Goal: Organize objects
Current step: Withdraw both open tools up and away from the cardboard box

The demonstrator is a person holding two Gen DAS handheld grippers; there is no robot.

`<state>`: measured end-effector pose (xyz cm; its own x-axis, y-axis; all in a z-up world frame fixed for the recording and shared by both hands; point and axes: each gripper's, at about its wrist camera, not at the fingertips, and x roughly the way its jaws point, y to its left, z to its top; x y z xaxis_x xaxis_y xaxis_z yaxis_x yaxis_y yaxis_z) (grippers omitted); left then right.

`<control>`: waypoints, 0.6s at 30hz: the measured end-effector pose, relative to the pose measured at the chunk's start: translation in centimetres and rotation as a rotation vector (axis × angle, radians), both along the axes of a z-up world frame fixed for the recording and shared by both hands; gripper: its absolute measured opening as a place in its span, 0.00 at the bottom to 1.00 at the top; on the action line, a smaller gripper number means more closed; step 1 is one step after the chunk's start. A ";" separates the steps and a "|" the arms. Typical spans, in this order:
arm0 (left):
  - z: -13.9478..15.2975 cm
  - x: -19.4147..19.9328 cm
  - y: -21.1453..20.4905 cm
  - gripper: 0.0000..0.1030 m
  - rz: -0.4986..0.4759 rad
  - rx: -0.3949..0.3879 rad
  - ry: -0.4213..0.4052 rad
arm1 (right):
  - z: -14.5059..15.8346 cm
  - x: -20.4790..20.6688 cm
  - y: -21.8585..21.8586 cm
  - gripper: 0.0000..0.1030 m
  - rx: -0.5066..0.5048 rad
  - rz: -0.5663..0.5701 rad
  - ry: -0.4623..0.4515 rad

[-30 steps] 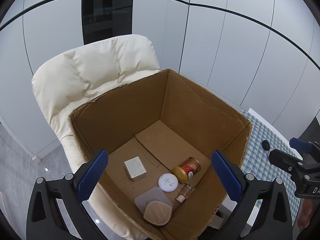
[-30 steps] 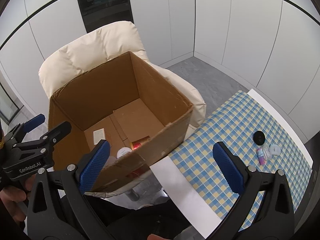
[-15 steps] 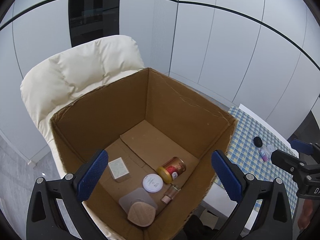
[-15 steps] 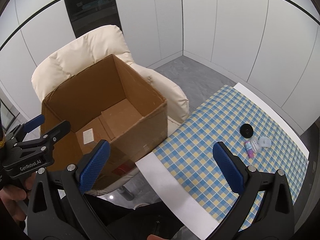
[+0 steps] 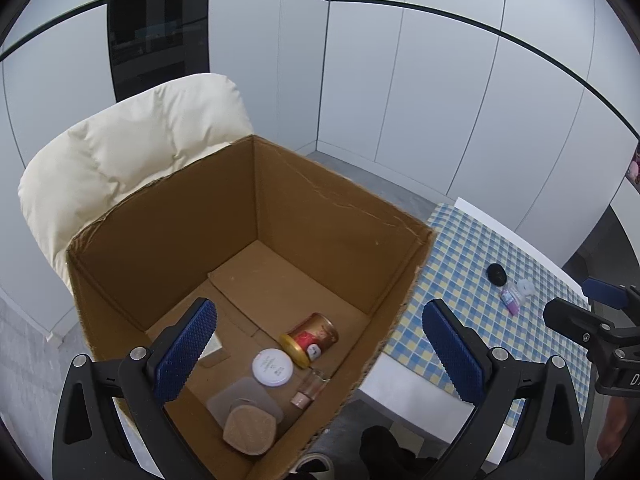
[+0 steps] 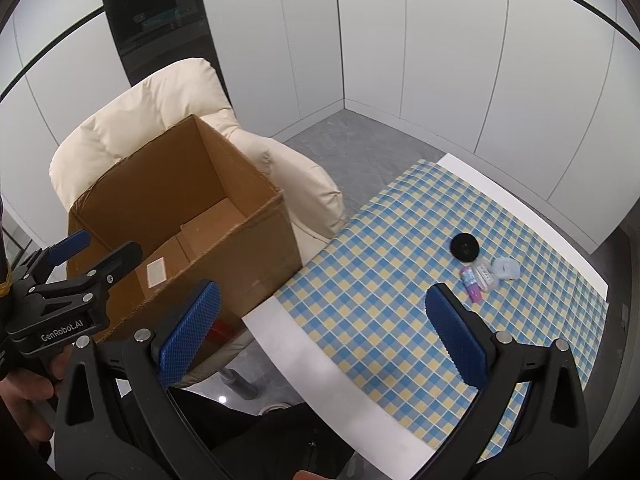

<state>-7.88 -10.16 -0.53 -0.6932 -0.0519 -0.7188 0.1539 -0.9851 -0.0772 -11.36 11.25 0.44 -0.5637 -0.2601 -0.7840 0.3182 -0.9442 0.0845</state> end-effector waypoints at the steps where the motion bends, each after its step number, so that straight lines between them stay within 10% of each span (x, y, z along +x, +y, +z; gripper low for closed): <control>1: 0.0 -0.1 0.2 1.00 -0.004 0.001 -0.001 | 0.0 0.0 0.2 1.00 0.000 -0.003 0.000; 18: -0.3 -1.1 4.5 1.00 -0.081 0.002 -0.007 | 0.1 0.3 4.4 1.00 -0.005 -0.079 -0.007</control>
